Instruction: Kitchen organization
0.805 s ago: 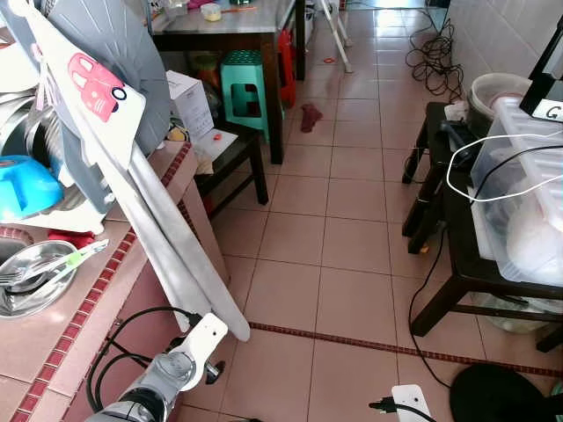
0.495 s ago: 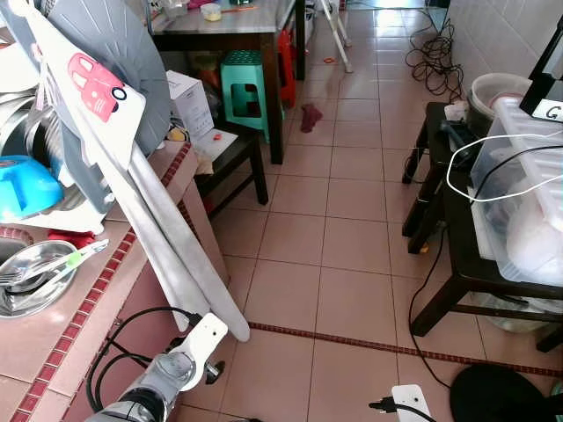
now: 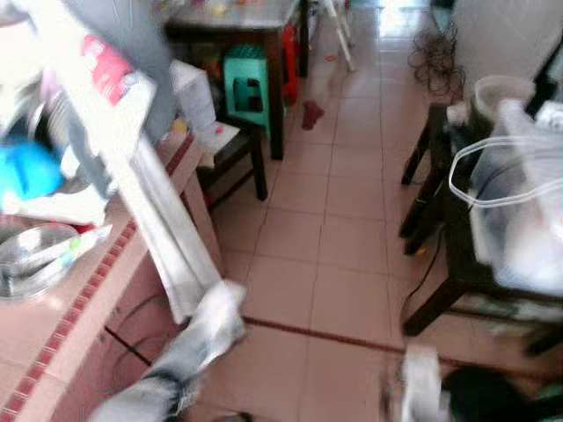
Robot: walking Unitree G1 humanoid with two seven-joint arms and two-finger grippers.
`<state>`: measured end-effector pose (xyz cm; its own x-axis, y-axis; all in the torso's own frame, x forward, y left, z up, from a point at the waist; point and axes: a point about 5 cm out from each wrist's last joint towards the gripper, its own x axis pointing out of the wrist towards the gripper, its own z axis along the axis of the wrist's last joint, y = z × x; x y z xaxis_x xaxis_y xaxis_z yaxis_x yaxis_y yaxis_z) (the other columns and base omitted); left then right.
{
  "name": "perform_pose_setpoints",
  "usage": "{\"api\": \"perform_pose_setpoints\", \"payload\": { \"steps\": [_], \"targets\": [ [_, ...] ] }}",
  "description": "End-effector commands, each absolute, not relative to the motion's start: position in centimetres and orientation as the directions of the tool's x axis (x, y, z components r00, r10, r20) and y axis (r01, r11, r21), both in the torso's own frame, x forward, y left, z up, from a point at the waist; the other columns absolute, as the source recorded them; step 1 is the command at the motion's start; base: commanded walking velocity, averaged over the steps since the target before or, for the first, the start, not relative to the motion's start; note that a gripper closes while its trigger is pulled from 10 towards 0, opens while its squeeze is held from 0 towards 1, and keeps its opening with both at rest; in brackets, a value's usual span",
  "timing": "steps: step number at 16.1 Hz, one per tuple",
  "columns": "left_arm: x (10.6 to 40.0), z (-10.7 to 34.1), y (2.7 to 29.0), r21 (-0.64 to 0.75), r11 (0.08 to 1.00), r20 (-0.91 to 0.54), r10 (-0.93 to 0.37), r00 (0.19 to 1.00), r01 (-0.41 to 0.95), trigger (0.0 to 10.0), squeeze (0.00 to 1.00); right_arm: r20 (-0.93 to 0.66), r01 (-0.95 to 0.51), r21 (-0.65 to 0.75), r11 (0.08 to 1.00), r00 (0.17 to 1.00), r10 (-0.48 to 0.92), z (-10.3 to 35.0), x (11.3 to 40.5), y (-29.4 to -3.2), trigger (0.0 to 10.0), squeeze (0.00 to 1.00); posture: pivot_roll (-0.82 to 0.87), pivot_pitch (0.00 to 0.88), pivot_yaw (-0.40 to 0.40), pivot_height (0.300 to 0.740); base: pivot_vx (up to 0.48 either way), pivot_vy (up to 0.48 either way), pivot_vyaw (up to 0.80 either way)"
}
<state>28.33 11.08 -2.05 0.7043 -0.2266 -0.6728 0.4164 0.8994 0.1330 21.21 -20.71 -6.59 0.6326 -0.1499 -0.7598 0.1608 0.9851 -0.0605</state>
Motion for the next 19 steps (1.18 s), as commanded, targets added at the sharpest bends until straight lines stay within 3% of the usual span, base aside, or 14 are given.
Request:
{"api": "perform_pose_setpoints", "payload": {
  "steps": [1,6,9,12,15,17,19],
  "targets": [
    [27.5,-2.9,12.6,0.158,0.892,-0.715,-0.193,0.672,0.424,10.0,0.00,-0.782,0.173,-0.016,0.985,0.612,-0.120,-7.4,20.1,-19.9,10.0,0.00,0.09,0.000,0.010,0.740,0.000,0.000,0.00],
    [27.6,-2.9,12.6,0.165,0.892,-0.711,-0.189,0.677,0.422,10.0,0.00,-0.781,0.186,-0.015,0.982,0.611,-0.127,-7.4,20.0,-19.9,10.0,0.00,0.08,0.000,0.017,0.740,0.000,0.000,0.00],
    [28.8,-1.6,12.1,0.186,0.884,-0.647,-0.219,0.731,0.429,10.0,0.00,-0.747,0.212,-0.027,0.977,0.645,-0.161,-7.0,20.4,-20.7,10.0,0.00,0.08,0.000,0.026,0.740,0.000,0.000,0.00],
    [31.6,2.3,11.2,0.152,0.876,-0.417,-0.363,0.833,0.458,10.0,0.00,-0.562,0.204,0.063,0.977,0.816,-0.134,-4.5,22.8,-21.4,10.0,0.00,0.07,0.000,0.046,0.740,0.000,0.000,0.00],
    [32.2,4.2,11.7,0.109,0.895,-0.280,-0.389,0.878,0.432,10.0,0.00,-0.431,0.217,0.134,0.967,0.891,-0.140,-2.5,23.3,-21.7,10.0,0.00,0.07,0.000,0.058,0.740,0.000,0.000,0.00],
    [31.2,7.1,12.5,0.138,0.902,-0.089,-0.399,0.913,0.408,10.0,0.00,-0.297,0.158,0.165,0.974,0.949,-0.104,1.3,22.4,-21.1,10.0,0.00,0.08,0.000,0.057,0.740,0.000,0.000,0.00],
    [30.2,8.3,13.4,0.117,0.909,-0.056,-0.396,0.916,0.400,10.0,0.00,-0.253,0.139,0.188,0.972,0.963,-0.089,3.5,21.5,-20.5,10.0,0.00,0.08,0.000,0.055,0.740,0.000,0.000,0.00]
  ]
}}
